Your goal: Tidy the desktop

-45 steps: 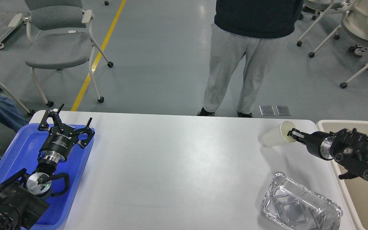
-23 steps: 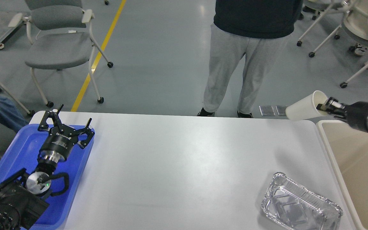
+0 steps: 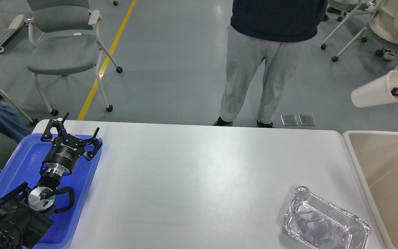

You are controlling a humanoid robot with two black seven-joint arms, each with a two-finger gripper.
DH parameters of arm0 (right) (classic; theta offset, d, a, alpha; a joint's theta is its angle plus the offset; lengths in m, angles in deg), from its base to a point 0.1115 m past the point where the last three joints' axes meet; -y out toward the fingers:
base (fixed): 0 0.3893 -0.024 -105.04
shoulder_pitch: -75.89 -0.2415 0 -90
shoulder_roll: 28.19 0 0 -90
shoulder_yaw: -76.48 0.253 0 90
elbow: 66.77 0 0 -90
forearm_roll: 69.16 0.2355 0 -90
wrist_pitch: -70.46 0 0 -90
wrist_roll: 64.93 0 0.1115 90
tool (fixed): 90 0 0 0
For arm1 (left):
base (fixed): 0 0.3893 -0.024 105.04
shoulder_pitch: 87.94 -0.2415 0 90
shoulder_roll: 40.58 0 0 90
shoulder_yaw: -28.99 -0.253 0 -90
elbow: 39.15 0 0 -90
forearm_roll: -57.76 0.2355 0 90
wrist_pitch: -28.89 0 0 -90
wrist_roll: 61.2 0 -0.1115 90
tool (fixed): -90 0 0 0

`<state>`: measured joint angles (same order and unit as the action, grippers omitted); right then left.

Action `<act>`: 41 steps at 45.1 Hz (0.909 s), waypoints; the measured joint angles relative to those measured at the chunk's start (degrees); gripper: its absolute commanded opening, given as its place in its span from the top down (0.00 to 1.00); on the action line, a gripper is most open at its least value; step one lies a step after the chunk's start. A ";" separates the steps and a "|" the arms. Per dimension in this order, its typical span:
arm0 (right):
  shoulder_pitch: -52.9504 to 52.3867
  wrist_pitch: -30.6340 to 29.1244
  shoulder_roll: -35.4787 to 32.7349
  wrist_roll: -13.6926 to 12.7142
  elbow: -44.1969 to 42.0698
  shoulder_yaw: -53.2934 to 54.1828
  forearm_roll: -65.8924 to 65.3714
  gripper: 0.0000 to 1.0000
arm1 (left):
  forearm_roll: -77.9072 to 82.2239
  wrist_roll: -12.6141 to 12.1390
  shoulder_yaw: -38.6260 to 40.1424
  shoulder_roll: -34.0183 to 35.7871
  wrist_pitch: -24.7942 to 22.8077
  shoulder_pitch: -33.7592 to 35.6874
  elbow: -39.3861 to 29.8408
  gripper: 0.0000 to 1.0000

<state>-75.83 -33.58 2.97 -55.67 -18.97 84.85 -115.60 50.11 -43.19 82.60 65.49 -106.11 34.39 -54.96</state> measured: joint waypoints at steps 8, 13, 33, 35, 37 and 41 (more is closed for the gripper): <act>4.03 5.01 2.55 -0.08 -8.96 0.37 8.04 1.00 | 0.00 0.00 0.00 0.10 0.00 -0.05 0.00 0.00; 6.82 9.34 4.89 -0.50 -14.48 0.46 15.01 1.00 | 0.00 0.00 0.00 0.13 0.00 -0.06 0.01 0.00; 14.66 22.27 17.72 -10.24 -33.82 3.49 48.00 1.00 | 0.00 0.00 0.00 -0.02 0.00 -0.03 0.06 0.00; 15.17 23.55 18.75 -11.27 -34.71 4.60 50.07 1.00 | 0.00 0.00 0.00 -0.03 0.00 -0.01 0.06 0.00; 15.74 24.87 19.93 -12.37 -35.47 5.98 52.00 1.00 | 0.00 0.00 0.00 -0.05 0.00 -0.01 0.06 0.00; 16.91 26.71 21.99 -13.84 -36.55 8.54 54.48 1.00 | 0.00 0.00 0.00 -0.08 0.00 0.00 0.06 0.00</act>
<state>-58.92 -6.87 24.96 -69.50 -55.52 93.39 -61.13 50.11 -43.19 82.60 65.41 -106.11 34.39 -54.89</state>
